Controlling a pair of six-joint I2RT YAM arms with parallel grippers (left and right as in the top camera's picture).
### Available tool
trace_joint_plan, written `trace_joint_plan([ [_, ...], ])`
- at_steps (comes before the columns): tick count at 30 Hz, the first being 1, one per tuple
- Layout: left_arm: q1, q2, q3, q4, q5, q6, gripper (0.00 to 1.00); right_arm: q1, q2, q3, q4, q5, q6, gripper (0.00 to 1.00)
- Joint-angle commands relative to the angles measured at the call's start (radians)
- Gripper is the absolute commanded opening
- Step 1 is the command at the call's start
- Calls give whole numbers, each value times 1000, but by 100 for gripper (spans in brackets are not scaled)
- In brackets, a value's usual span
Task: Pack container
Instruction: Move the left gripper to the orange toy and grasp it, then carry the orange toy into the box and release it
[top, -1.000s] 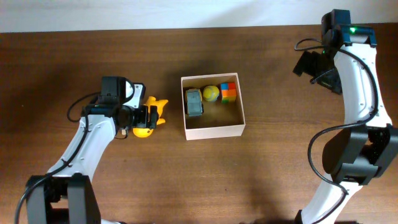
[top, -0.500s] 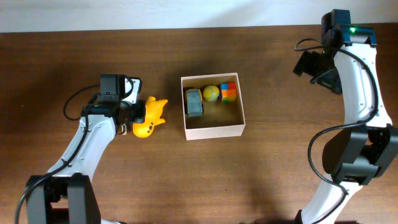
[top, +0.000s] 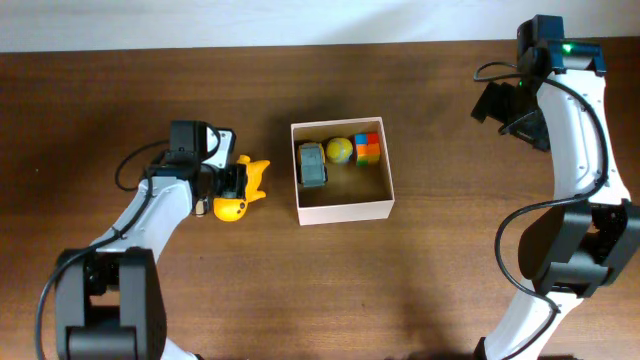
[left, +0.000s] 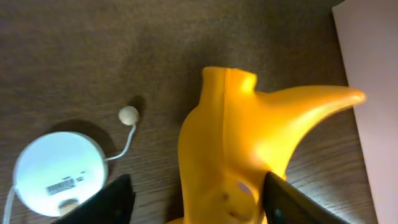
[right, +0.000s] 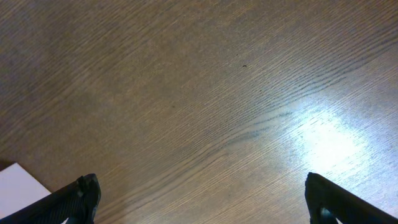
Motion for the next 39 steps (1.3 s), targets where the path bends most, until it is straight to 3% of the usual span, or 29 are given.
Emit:
trace_joint_plan([
  [1,-1,17,19,10,16,6,39,-2,3,0,0,12,13,99],
  [4,-1,17,19,23,16,6,18,-2,3,0,0,12,13,99],
  [6,-1,17,19,28,17,5,15,-2,3,0,0,12,13,99],
  [12,-1,14,32,35,95,2,13,-2,3,0,0,12,13,99],
  [15,-2,5,50,34,111,-2,2,-2,3,0,0,12,13,99],
  [26,-6,-172,130,35,111,0,2,-2,3,0,0,12,13,99],
  [33,-161,-358,131,11,181,243,2,-2,3,0,0,12,13,99],
  [39,-365,-384,131,-43,180,486,2,-2,3,0,0,12,13,99],
])
